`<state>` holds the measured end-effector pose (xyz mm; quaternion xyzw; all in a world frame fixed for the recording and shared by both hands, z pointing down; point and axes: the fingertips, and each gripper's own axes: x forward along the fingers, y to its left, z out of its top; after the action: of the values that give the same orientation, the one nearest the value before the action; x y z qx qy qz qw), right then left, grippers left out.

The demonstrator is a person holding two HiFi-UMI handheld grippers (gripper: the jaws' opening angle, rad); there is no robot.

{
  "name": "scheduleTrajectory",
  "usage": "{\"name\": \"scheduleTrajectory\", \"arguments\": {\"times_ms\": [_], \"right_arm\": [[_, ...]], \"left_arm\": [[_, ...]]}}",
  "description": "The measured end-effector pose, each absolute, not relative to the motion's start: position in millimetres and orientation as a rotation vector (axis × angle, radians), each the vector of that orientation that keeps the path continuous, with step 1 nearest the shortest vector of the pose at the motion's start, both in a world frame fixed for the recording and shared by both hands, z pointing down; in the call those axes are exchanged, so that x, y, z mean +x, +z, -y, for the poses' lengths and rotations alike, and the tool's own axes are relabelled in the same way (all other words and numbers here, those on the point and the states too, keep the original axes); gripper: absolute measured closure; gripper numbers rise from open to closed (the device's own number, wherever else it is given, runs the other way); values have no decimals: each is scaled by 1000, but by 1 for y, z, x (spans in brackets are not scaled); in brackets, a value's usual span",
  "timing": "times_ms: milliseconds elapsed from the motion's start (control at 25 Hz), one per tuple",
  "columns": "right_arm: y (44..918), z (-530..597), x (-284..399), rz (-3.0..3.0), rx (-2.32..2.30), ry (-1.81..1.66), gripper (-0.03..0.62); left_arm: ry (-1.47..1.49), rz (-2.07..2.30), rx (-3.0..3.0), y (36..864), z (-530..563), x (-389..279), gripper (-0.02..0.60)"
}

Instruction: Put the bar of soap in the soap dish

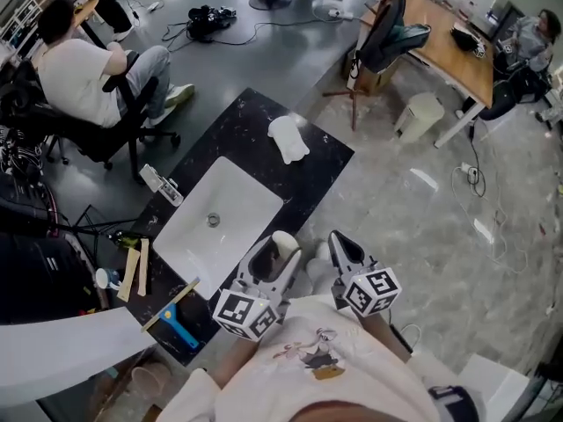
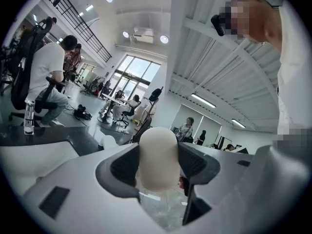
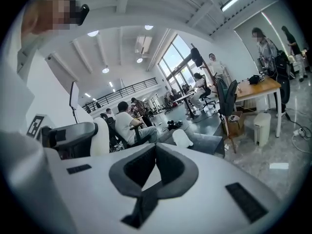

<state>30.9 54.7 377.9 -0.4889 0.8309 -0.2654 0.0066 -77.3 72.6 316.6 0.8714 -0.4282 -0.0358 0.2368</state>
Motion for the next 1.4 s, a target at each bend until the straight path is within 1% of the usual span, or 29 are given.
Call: {"name": "scheduleTrajectory", "arguments": {"times_ms": [240,400,680,1200,1400], "right_arm": [[356,15,82,-2603,-1542,-704,588],[353,51,105,-2642,-1443,-708,588],[360,105,126,-2681,-1361,-697,588],[394,117,92,-2827,-1203,-793,588],[399,137,80,-2857,-1187,-752,588]], "left_arm": [[-74,1234,2391,310,-7,-30,322],[-50,1277,2381,313,31,1,322],[11,1407,2326,331,75,13,322],[204,1552,2342,347,109,-13,322],[263,1564,2381,353,127,-18,322]]}}
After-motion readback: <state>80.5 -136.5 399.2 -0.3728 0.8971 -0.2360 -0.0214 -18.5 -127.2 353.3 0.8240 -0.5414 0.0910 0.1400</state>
